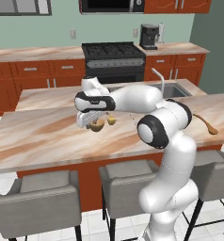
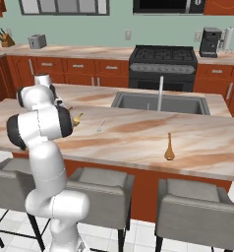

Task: Organize the utensils by type. Pick up the wooden spoons from the counter and place them in the open cabinet. Then pick up the metallic utensils from the counter and place them in the open drawer.

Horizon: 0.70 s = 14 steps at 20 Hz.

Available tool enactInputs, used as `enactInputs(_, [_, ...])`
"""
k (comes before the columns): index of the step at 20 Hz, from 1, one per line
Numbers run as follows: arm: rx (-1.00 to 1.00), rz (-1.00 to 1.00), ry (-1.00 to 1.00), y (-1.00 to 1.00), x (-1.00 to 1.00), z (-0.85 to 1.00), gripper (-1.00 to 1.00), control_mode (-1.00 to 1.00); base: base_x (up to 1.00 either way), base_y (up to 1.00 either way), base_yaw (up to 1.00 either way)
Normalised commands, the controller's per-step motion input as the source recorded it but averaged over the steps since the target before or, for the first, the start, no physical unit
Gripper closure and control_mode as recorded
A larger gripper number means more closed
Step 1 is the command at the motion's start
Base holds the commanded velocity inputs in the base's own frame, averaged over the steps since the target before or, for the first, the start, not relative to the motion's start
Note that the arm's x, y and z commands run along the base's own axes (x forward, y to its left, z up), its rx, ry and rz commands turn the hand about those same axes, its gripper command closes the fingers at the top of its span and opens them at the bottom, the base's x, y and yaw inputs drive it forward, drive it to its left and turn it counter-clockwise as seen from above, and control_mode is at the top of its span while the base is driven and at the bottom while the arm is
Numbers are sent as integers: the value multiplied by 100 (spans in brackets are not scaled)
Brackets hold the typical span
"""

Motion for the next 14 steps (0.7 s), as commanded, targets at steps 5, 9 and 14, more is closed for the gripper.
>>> enactInputs(5, [0, 0, -12, 19, -37, 27, 100, -100, 0, 0, 0])
enactInputs(9, [0, 0, -7, 23, -49, 41, 100, -100, 0, 0, 0])
enactInputs(14, [0, 0, -7, 18, -48, 59, 100, -100, 0, 0, 0])
